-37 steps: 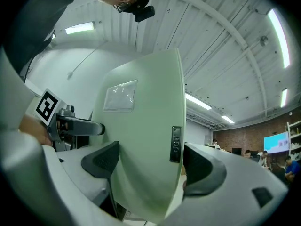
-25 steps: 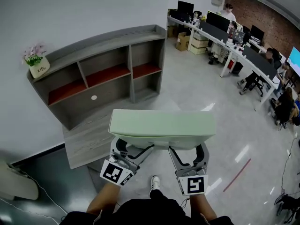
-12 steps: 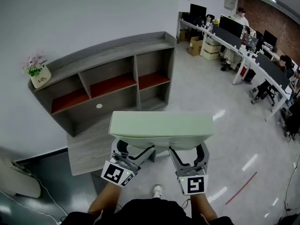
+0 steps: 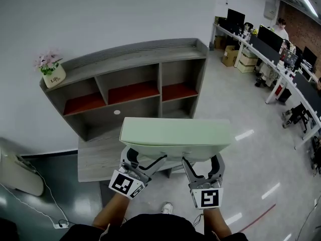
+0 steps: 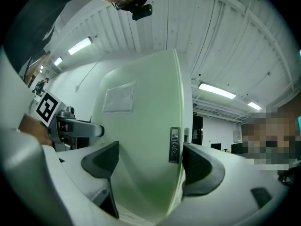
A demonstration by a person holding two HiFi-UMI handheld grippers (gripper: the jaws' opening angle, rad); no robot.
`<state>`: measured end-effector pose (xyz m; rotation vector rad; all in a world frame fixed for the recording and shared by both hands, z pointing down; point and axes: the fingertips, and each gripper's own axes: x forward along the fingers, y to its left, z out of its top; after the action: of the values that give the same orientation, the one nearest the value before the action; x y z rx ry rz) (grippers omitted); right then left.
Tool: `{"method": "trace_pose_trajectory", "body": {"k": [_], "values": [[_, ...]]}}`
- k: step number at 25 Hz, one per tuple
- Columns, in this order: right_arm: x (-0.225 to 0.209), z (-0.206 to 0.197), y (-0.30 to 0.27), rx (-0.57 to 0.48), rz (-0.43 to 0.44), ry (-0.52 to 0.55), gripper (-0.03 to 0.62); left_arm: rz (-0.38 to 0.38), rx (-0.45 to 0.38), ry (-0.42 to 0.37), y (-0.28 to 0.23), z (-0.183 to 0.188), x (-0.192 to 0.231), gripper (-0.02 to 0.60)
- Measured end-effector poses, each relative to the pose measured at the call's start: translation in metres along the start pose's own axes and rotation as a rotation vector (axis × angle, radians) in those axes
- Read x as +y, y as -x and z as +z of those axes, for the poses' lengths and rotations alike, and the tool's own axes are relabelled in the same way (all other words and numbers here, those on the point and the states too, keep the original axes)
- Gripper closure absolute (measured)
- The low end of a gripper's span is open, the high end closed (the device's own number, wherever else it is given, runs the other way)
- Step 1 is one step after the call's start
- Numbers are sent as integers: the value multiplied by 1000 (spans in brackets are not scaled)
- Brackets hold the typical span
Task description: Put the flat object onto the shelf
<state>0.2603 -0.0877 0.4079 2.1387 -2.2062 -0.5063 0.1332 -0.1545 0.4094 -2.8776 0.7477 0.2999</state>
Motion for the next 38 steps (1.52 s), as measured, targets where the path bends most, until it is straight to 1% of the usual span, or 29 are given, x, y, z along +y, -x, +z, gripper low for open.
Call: {"method": "trace_pose_trajectory", "body": {"k": [5,10,15,20,24,34,38], "values": [[11,1,-30,-19,75,-26,151,74,11,-20,6,4,25,140],[31,4,-61,-44,132,-50,151,129,17,-48,15,9,57,140],[59,9,-100,-67,184,-51,151,188,10,-60,28,13,98,139],[88,15,-142,-81,223,-43,151,239,4,-51,41,15,145,140],[107,26,-173,-106,245,-41,151,255,0,-47,46,24,181,140],[149,55,-239,-187,287,-41,151,309,-29,-98,61,54,253,141],[160,68,-255,-204,278,-42,151,303,-40,-119,64,67,274,143]]}}
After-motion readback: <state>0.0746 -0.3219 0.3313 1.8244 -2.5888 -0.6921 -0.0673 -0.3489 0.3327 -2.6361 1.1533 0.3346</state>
